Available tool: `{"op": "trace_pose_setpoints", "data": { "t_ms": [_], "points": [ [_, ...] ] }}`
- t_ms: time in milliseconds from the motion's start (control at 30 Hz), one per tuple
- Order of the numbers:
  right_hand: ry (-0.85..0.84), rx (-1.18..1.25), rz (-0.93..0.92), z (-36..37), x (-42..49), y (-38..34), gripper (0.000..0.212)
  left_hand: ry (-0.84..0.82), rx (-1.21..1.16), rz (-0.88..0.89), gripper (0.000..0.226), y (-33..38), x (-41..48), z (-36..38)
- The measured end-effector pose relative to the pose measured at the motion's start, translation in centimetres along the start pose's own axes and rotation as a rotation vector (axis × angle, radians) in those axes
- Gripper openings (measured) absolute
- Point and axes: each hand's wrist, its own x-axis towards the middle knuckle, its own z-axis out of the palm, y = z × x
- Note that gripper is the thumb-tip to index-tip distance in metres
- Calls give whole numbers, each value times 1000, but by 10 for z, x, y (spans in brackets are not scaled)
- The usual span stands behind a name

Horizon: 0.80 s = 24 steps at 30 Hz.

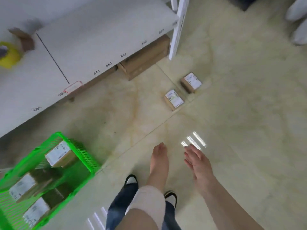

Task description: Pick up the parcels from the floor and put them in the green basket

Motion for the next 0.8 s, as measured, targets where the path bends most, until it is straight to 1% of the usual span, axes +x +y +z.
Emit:
{"op": "trace_pose_setpoints", "data": {
  "t_ms": [67, 133, 233, 367, 433, 600, 700, 800],
  "points": [
    [16, 100, -17, -24, 14, -32, 46, -26, -14, 9, 42, 34, -3, 37],
    [1, 129, -39, -41, 33, -70, 46, -34, -17, 24, 43, 70, 1, 69],
    [-12, 121, -44, -65, 59, -129, 47, -42, -26, 30, 43, 124, 12, 106],
    [-16, 37, -32, -96, 111, -196, 48, -57, -79, 5, 42, 187, 40, 159],
    [-17, -10, -30, -114, 143, -220, 48, -43, -87, -19, 42, 207, 61, 187],
    [-5, -10, -20, -159, 212, -272, 47, -42, -82, -49, 43, 246, 107, 252],
    [-27, -154, 4, -183, 252, -300, 47, -11, -84, -51, 41, 266, 129, 281],
    [-82, -262, 33, -196, 297, -328, 49, 84, -211, -132, 41, 276, 162, 307]
  ]
}}
